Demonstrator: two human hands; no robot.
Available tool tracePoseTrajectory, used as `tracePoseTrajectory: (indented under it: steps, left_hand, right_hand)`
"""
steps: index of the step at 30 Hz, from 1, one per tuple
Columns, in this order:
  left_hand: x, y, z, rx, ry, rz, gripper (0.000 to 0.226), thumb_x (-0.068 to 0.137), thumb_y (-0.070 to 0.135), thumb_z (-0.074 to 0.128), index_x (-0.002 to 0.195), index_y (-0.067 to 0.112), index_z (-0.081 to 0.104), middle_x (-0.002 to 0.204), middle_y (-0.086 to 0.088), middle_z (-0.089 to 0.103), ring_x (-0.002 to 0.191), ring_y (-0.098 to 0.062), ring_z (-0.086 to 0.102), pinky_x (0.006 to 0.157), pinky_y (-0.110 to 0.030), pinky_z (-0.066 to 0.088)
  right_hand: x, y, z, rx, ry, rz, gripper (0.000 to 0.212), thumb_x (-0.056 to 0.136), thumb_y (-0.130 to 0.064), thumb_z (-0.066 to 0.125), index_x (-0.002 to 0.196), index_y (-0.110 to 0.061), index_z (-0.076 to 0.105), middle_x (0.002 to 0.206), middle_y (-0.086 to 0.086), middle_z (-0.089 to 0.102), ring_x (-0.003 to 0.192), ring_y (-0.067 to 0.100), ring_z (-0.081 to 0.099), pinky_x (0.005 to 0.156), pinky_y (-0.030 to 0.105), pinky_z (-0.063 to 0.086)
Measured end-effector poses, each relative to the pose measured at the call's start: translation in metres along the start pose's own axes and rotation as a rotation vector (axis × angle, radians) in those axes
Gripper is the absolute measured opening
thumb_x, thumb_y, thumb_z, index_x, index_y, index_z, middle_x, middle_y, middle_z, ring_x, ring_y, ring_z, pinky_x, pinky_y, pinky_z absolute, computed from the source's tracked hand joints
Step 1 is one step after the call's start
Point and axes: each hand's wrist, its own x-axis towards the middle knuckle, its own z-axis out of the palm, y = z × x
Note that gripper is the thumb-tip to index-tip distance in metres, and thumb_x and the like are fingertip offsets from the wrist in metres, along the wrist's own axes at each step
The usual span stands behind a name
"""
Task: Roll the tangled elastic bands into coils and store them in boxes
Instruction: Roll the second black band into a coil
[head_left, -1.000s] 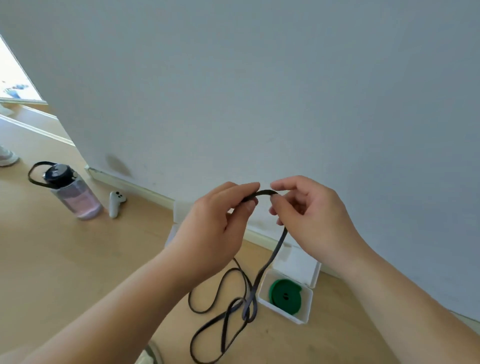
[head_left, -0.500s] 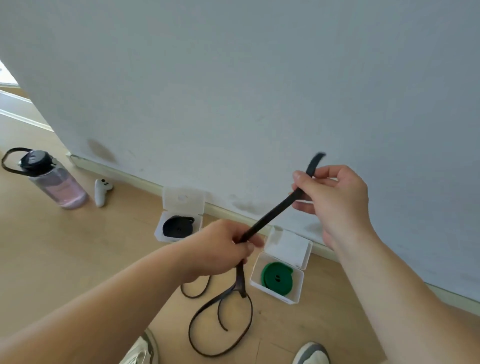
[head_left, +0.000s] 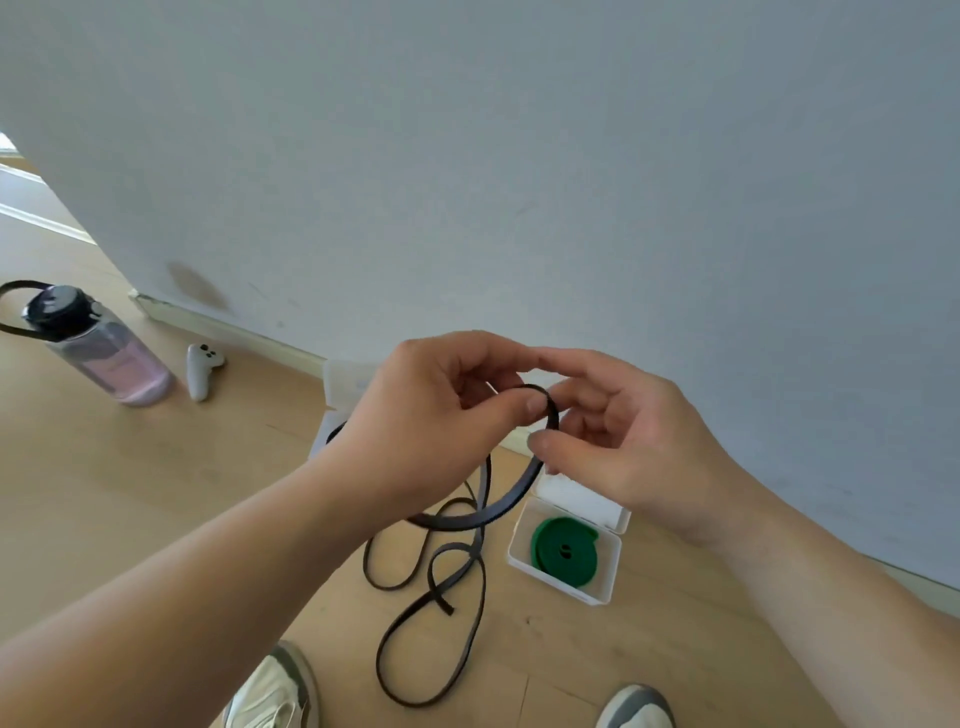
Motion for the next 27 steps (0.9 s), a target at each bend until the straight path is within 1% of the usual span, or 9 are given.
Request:
tracePoseTrajectory:
  steps: [3, 6, 9, 12, 16, 19, 21, 24, 27]
  left_hand:
    - [0.001, -0.004, -0.002, -0.043, -0.029, 0.027, 0.029, 0.088, 0.020, 0.081, 0.112, 0.030, 0.068, 0.093, 0.003, 0.076, 0.080, -0.018, 0.074, 0.080, -0.036, 0.063]
    - [0.000, -0.018, 0.000, -0.030, -0.292, -0.091, 0.031, 0.086, 0.021, 0.080, 0.113, 0.028, 0.065, 0.097, -0.002, 0.075, 0.089, -0.023, 0.074, 0.087, -0.045, 0.062]
    - [-0.002, -0.039, 0.010, 0.352, -0.539, -0.185, 0.013, 0.083, 0.034, 0.079, 0.086, 0.028, 0.067, 0.093, 0.004, 0.074, 0.093, -0.013, 0.071, 0.096, -0.041, 0.057]
    - [-0.004, -0.056, 0.013, 0.559, -0.614, -0.318, 0.017, 0.081, 0.040, 0.077, 0.081, 0.027, 0.066, 0.093, 0.002, 0.073, 0.091, -0.014, 0.070, 0.091, -0.036, 0.060]
    - [0.004, -0.061, 0.002, 0.734, -0.466, -0.360, 0.007, 0.090, 0.027, 0.064, 0.083, 0.028, 0.064, 0.083, -0.001, 0.068, 0.072, -0.017, 0.063, 0.077, -0.037, 0.061]
    - [0.007, -0.045, -0.004, 0.723, -0.329, -0.281, 0.015, 0.098, 0.023, 0.058, 0.094, 0.035, 0.066, 0.088, 0.002, 0.068, 0.079, -0.022, 0.067, 0.078, -0.040, 0.058]
    - [0.003, -0.029, -0.003, 0.635, -0.203, -0.173, 0.026, 0.101, 0.023, 0.059, 0.112, 0.045, 0.068, 0.095, 0.011, 0.064, 0.086, -0.011, 0.065, 0.078, -0.026, 0.054]
    - [-0.014, -0.005, 0.006, 0.402, -0.044, 0.009, 0.044, 0.093, 0.026, 0.074, 0.129, 0.048, 0.063, 0.091, 0.019, 0.067, 0.089, 0.001, 0.065, 0.076, -0.010, 0.048]
    - [-0.021, 0.008, 0.015, 0.250, -0.018, 0.136, 0.044, 0.086, 0.017, 0.081, 0.120, 0.042, 0.065, 0.089, 0.018, 0.072, 0.085, -0.001, 0.069, 0.073, -0.012, 0.054]
  right_hand:
    - [0.002, 0.000, -0.005, 0.047, 0.092, 0.056, 0.022, 0.092, -0.007, 0.074, 0.107, -0.022, 0.077, 0.077, -0.001, 0.076, 0.061, 0.013, 0.068, 0.063, 0.022, 0.054]
    - [0.000, -0.001, -0.003, 0.045, 0.178, 0.000, 0.013, 0.096, -0.009, 0.069, 0.095, -0.020, 0.076, 0.075, 0.000, 0.076, 0.062, 0.013, 0.068, 0.064, 0.022, 0.055]
    - [-0.003, -0.006, -0.004, 0.180, 0.234, -0.047, 0.012, 0.098, -0.006, 0.064, 0.096, -0.016, 0.072, 0.077, 0.005, 0.075, 0.060, 0.018, 0.065, 0.062, 0.027, 0.055]
    - [-0.005, -0.010, -0.019, 0.233, 0.404, -0.041, 0.011, 0.100, -0.009, 0.063, 0.097, -0.016, 0.071, 0.078, 0.003, 0.073, 0.062, 0.014, 0.063, 0.060, 0.023, 0.053]
    - [-0.008, 0.014, -0.045, -0.096, 0.514, 0.141, 0.009, 0.101, -0.021, 0.061, 0.097, -0.026, 0.067, 0.087, -0.003, 0.074, 0.069, 0.012, 0.067, 0.061, 0.019, 0.051]
    - [-0.009, 0.038, -0.059, -0.413, 0.275, 0.375, 0.007, 0.102, -0.027, 0.058, 0.098, -0.028, 0.062, 0.100, -0.002, 0.070, 0.077, 0.023, 0.069, 0.068, 0.032, 0.053]
    - [-0.010, 0.050, -0.061, -0.579, 0.068, 0.479, 0.005, 0.100, -0.026, 0.060, 0.098, -0.030, 0.063, 0.110, -0.005, 0.069, 0.078, 0.019, 0.069, 0.075, 0.034, 0.055]
    - [-0.012, 0.049, -0.051, -0.461, -0.022, 0.409, 0.028, 0.094, -0.028, 0.070, 0.117, -0.041, 0.062, 0.125, -0.023, 0.063, 0.083, 0.005, 0.065, 0.094, 0.038, 0.057]
    - [-0.017, 0.023, -0.035, -0.025, -0.129, 0.205, 0.045, 0.089, -0.013, 0.079, 0.125, -0.038, 0.066, 0.117, -0.022, 0.071, 0.074, 0.017, 0.070, 0.086, 0.040, 0.061]
